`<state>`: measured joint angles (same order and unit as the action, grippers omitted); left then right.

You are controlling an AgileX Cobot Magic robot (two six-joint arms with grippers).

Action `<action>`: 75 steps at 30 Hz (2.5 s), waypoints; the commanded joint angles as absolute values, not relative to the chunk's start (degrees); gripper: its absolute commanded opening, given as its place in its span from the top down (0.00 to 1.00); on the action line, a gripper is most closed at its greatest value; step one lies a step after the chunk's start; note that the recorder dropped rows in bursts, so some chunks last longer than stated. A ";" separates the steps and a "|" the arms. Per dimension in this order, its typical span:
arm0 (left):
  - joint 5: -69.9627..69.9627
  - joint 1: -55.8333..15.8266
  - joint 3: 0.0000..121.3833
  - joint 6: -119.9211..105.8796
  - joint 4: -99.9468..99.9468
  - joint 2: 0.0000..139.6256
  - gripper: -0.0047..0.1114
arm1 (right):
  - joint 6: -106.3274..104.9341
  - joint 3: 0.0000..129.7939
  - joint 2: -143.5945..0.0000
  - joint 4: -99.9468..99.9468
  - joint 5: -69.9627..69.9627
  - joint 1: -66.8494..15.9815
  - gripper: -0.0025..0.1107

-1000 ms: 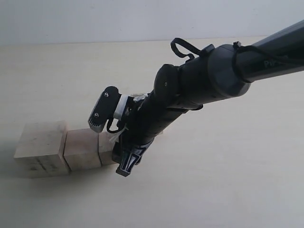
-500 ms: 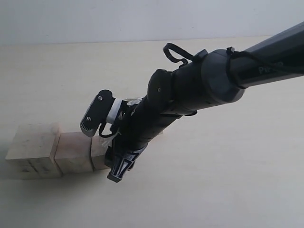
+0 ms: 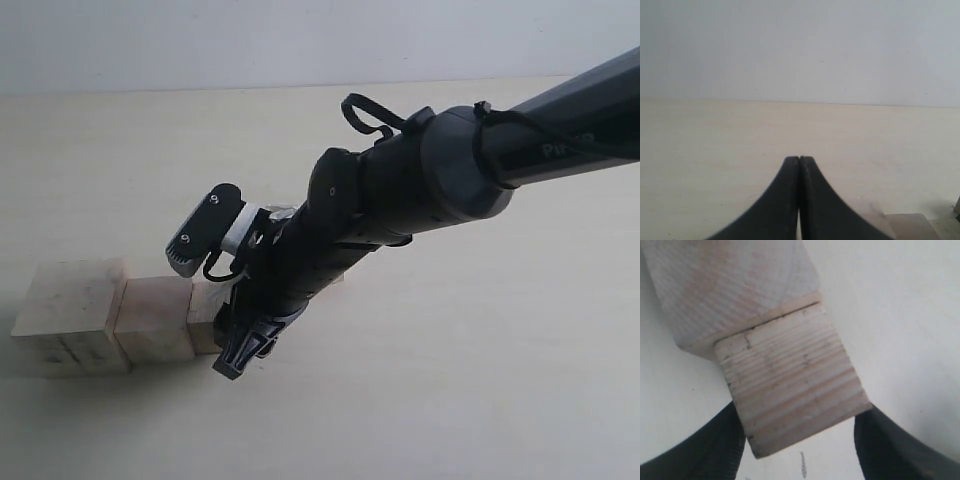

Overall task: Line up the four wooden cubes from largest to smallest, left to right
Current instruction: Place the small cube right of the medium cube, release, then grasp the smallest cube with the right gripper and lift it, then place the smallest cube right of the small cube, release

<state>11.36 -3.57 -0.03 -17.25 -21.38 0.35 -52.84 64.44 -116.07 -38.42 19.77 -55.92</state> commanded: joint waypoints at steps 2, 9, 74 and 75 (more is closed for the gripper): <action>10.76 -3.45 0.00 -17.11 -21.25 0.00 0.96 | -52.49 64.36 -114.78 -38.62 20.43 -55.93 0.36; 10.76 -3.45 0.00 -17.11 -21.25 0.00 0.96 | -48.14 64.36 -99.57 -29.13 20.43 -52.69 0.13; 10.76 -3.45 0.00 -17.24 -21.25 0.00 0.96 | -93.72 64.99 -119.11 -47.52 31.23 -46.94 0.98; 10.76 -3.45 0.00 -17.24 -21.25 0.00 0.96 | -93.85 65.12 -119.39 -47.34 31.23 -46.94 0.98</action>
<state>11.36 -3.57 -0.03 -17.25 -21.38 0.35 -92.45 64.61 -117.69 -48.21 34.17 -46.75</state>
